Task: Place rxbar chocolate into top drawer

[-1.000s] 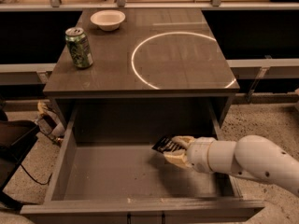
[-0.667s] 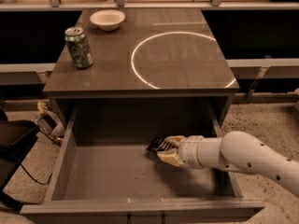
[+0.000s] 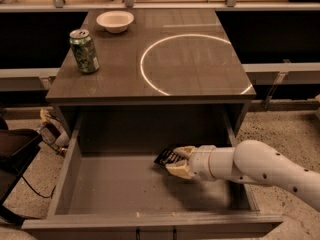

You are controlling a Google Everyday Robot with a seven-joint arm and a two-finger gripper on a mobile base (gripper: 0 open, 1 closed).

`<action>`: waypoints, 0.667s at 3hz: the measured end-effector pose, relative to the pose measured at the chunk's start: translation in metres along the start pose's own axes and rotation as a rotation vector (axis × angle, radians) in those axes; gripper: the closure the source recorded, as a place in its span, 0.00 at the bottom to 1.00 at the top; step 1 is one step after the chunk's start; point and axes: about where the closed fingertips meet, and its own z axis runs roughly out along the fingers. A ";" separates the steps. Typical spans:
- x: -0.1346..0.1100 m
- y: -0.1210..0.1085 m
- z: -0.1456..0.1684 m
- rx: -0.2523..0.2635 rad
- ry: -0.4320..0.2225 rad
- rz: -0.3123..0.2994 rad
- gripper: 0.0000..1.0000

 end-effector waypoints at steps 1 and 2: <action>0.000 0.001 0.001 -0.003 0.000 -0.001 0.27; -0.001 0.002 0.002 -0.006 0.000 -0.002 0.04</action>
Offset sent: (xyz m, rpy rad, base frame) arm -0.0003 0.0013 -0.0002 0.0004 0.0006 0.0026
